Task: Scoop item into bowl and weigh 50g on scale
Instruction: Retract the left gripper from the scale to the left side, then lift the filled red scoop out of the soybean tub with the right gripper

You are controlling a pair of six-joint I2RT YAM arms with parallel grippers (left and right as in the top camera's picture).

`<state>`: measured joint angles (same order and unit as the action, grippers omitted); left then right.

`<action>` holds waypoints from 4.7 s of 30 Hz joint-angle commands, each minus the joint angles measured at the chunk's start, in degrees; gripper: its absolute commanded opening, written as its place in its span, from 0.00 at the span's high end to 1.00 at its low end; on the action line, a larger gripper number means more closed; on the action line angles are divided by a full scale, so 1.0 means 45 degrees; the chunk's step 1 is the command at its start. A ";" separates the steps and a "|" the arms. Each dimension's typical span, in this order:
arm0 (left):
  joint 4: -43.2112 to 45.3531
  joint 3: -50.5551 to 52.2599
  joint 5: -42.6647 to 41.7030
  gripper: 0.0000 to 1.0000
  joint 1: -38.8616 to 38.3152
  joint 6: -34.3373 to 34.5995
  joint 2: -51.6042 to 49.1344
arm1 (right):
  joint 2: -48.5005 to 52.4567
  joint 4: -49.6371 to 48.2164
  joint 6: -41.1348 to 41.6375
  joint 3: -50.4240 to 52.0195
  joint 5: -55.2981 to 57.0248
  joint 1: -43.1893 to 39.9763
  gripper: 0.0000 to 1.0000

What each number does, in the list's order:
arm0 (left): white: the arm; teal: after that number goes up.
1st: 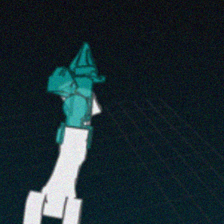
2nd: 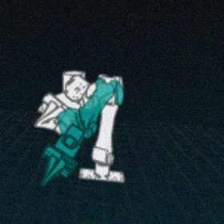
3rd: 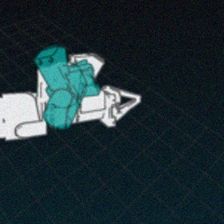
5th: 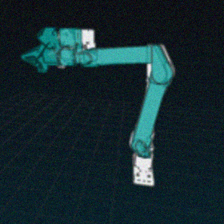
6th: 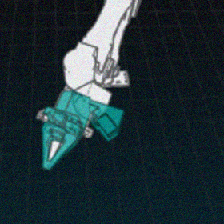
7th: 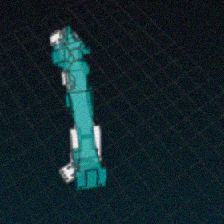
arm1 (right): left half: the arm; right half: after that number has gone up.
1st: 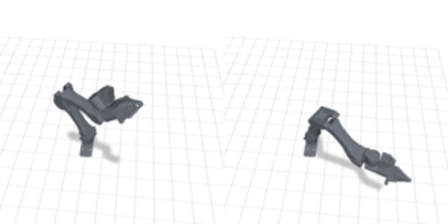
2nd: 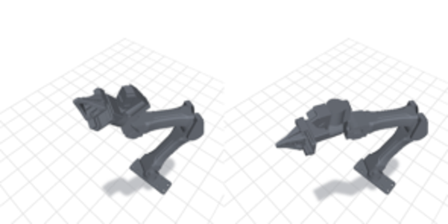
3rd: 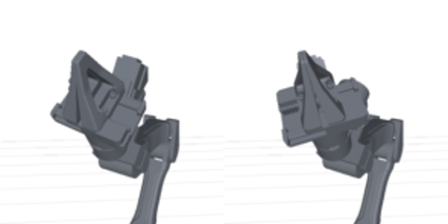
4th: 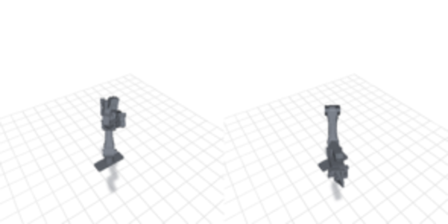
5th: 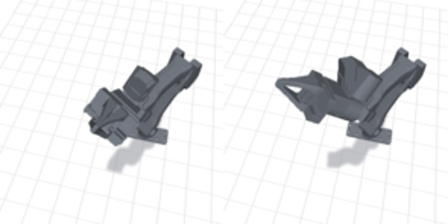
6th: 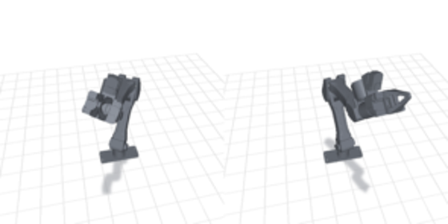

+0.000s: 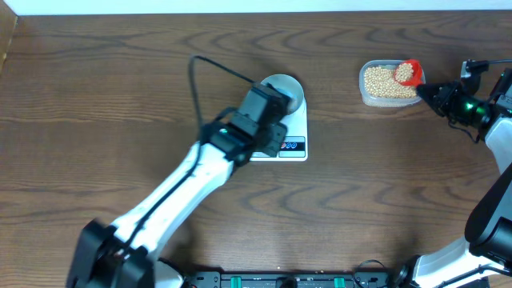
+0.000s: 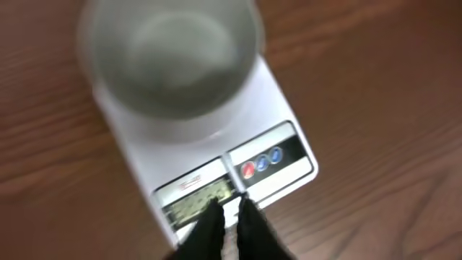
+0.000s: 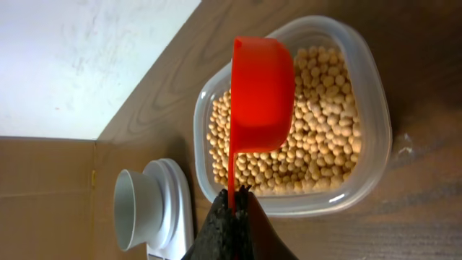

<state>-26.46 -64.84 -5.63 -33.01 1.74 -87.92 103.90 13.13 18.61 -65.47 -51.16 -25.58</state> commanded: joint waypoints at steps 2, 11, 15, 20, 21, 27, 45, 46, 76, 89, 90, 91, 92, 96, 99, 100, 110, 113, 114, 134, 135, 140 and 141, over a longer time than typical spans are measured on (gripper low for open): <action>-0.1044 -0.0015 0.0223 0.60 0.1146 0.0117 0.1608 | 0.0155 -0.0364 -0.0238 -0.0019 -0.0087 0.0044 0.99; -0.2565 -0.0010 0.0219 0.02 0.2555 0.0112 0.2973 | 0.0155 -0.0466 -0.0248 -0.0019 -0.0073 0.0369 0.99; -0.2735 -0.0010 0.0039 0.02 0.2535 0.0112 0.2939 | 0.0155 -0.0500 -0.0243 -0.0019 -0.0049 0.0476 0.99; -0.2982 -0.0029 -0.0461 0.02 0.2701 -0.1579 0.2943 | 0.0155 -0.0491 -0.0345 -0.0019 -0.0044 0.0481 0.99; -0.3143 -0.0044 -0.1059 0.02 0.2793 -0.2443 0.2943 | 0.0155 -0.0491 -0.0345 -0.0019 -0.0044 0.0486 0.99; -0.4255 -0.0316 -0.2691 0.02 0.3662 -0.4546 0.2943 | 0.0155 -0.0500 -0.0427 -0.0019 -0.0039 0.0481 0.99; -0.4541 -0.0500 -0.5751 0.02 0.5119 -0.6722 0.3016 | 0.0155 -0.0495 -0.0636 -0.0019 -0.0039 0.0486 0.99; -0.4546 -0.0500 -0.5751 0.02 0.5119 -0.6717 0.3011 | 0.0155 -0.0495 -0.0636 -0.0019 -0.0039 0.0486 0.99; -0.4891 -0.0505 -0.5615 0.02 0.5119 -0.7854 0.3405 | 0.0155 -0.0491 -0.0631 -0.0019 -0.0044 0.0486 0.99; -0.5017 -0.0500 -0.5605 0.02 0.5119 -0.8150 0.3512 | 0.0155 -0.0486 -0.0631 -0.0019 -0.0238 0.0486 0.99; -0.5017 -0.0500 -0.5605 0.02 0.5119 -0.8150 0.3512 | 0.0155 -0.0486 -0.0631 -0.0019 -0.0238 0.0486 0.99; -0.5017 -0.0500 -0.5605 0.02 0.5119 -0.8150 0.3512 | 0.0155 -0.0491 -0.0631 -0.0019 -0.0238 0.0486 0.99; -0.5022 -0.0500 -0.5605 0.02 0.5119 -0.8150 0.3512 | 0.0155 -0.0491 -0.0631 -0.0019 -0.0238 0.0486 0.99; -0.5013 -0.0500 -0.5547 0.02 0.5119 -0.8150 0.3512 | 0.0155 -0.0491 -0.0631 -0.0019 -0.0238 0.0486 0.99; -0.5017 -0.0500 -0.5348 0.02 0.5119 -0.8145 0.3512 | 0.0155 -0.0491 -0.0631 -0.0019 -0.0238 0.0486 0.99; -0.5013 -0.0500 -0.5309 0.02 0.5119 -0.8145 0.3512 | 0.0155 -0.0486 -0.0631 -0.0019 -0.0238 0.0486 0.99; -0.5017 -0.0500 -0.5309 0.02 0.5119 -0.8145 0.3487 | 0.0155 -0.0491 -0.0636 -0.0019 -0.0675 0.0359 0.99; -0.5022 -0.0500 -0.5309 0.02 0.5119 -0.8145 0.3487 | 0.0155 -0.0491 -0.0636 -0.0019 -0.1957 0.0097 0.99; -0.5022 -0.0500 -0.5309 0.02 0.5119 -0.8145 0.3487 | 0.0155 -0.0495 -0.0636 -0.0019 -0.2050 0.0024 0.99; -0.5017 -0.0500 -0.5309 0.02 0.5119 -0.8145 0.3487 | 0.0151 -0.0457 -0.0782 -0.0019 -0.4410 -0.0073 0.99; -0.5017 -0.0500 -0.5309 0.02 0.5119 -0.8145 0.3487 | 0.0151 -0.0452 -0.0646 -0.0019 -0.4483 -0.0049 0.99; -0.5022 -0.0500 -0.5309 0.02 0.5119 -0.8145 0.3487 | 0.0151 -0.0563 -0.0233 -0.0019 -0.4682 0.0311 0.99; -0.5017 -0.0500 -0.5309 0.02 0.5119 -0.8145 0.3487 | 0.0151 -0.0665 -0.0029 -0.0019 -0.4682 0.0418 0.99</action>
<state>-49.01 -64.90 -29.67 -10.22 -34.54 -72.75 103.90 11.03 15.90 -65.47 -69.10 -25.32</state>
